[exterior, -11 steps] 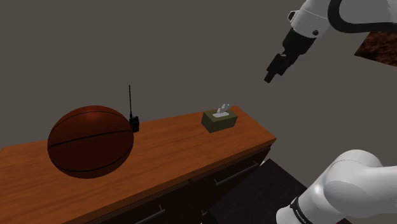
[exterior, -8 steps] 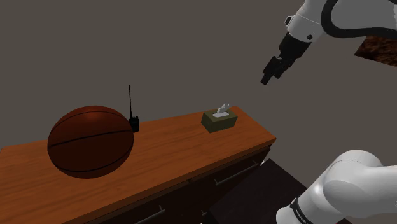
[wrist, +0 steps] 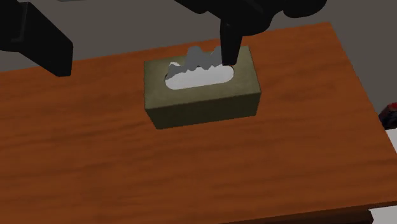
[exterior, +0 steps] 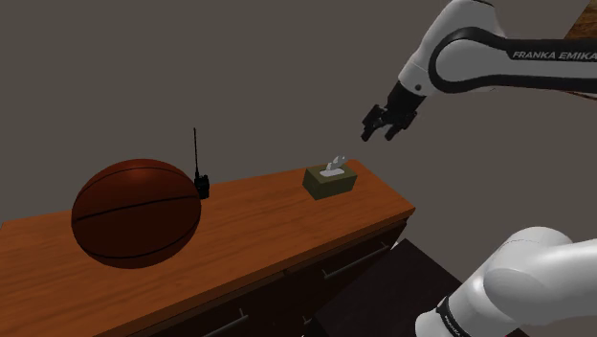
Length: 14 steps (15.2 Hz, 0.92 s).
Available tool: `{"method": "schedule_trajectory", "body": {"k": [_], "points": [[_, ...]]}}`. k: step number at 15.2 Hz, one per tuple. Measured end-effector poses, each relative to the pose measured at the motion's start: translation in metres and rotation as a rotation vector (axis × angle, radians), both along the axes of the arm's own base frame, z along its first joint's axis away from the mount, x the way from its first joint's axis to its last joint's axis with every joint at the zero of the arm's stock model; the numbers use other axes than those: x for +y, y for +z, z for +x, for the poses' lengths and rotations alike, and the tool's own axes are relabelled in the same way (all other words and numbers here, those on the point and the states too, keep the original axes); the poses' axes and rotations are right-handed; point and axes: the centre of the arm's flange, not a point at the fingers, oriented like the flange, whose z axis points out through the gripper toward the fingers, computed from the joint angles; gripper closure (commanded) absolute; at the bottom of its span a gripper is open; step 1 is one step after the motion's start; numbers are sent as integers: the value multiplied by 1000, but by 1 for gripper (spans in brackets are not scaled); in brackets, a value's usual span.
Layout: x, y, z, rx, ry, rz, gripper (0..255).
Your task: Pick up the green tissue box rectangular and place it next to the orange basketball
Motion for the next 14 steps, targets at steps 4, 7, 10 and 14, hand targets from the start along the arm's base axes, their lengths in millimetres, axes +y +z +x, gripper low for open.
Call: {"method": "schedule_trajectory", "body": {"k": [4, 7, 10, 14], "points": [[-16, -42, 28, -24, -122, 94, 0], [-25, -74, 48, -43, -213, 164, 0], [-37, -111, 63, -60, -304, 234, 0], [-44, -151, 90, -82, -409, 314, 0]]}}
